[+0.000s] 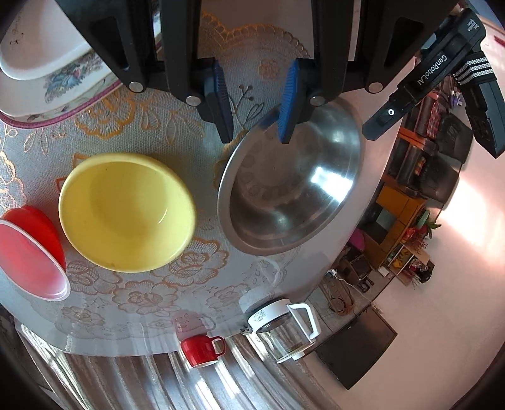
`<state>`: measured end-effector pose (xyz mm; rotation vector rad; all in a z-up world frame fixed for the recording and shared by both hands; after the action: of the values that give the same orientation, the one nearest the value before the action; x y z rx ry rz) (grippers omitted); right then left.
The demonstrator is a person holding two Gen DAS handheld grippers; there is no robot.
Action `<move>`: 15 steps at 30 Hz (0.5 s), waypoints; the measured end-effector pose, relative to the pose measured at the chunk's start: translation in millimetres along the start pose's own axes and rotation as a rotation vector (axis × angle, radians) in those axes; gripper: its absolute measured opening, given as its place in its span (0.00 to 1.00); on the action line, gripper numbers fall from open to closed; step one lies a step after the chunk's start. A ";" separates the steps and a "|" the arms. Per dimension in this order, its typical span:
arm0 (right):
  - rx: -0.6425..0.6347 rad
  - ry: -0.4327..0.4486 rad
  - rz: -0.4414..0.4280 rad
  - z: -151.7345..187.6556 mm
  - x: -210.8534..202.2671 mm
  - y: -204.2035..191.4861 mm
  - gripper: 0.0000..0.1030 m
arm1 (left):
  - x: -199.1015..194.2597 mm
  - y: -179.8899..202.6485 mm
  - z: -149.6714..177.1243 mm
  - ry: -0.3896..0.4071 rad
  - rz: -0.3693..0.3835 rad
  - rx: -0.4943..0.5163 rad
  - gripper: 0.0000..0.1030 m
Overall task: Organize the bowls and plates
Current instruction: 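Move both grippers to the steel bowl rim and grip it, then slide the steel bowl with both grippers toward the plate stack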
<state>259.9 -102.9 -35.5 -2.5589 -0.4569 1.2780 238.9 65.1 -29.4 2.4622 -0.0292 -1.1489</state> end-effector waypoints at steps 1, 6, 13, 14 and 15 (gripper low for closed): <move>-0.001 -0.003 0.006 -3.0 4.4 0.2 0.29 | 3.8 1.5 -1.1 0.000 -0.008 0.007 0.55; -0.029 -0.028 0.026 -7.2 21.0 -1.9 0.24 | 19.9 10.5 0.0 -0.024 -0.016 0.067 0.29; -0.078 -0.029 0.032 -4.4 22.3 -5.3 0.23 | 14.7 9.3 7.0 -0.016 -0.005 0.079 0.25; -0.079 -0.032 0.030 -3.9 22.0 -5.4 0.23 | 12.9 8.9 8.7 -0.014 -0.006 0.081 0.26; -0.079 -0.034 0.027 -2.1 20.8 -5.7 0.23 | 10.6 7.8 10.8 -0.014 -0.005 0.079 0.26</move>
<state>272.4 -89.9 -47.5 -2.6201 -0.4916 1.3404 239.2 52.0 -40.3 2.5243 -0.0742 -1.1880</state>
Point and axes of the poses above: each gripper's, at about its wrist camera, not at the fingertips, and x roughly the way its jaws point, y to its right, z to its underside, the point moved 3 cm from there along x, roughly the way its jaws point, and after that the axes turned 10 degrees about -x, right-handed, at the moved point
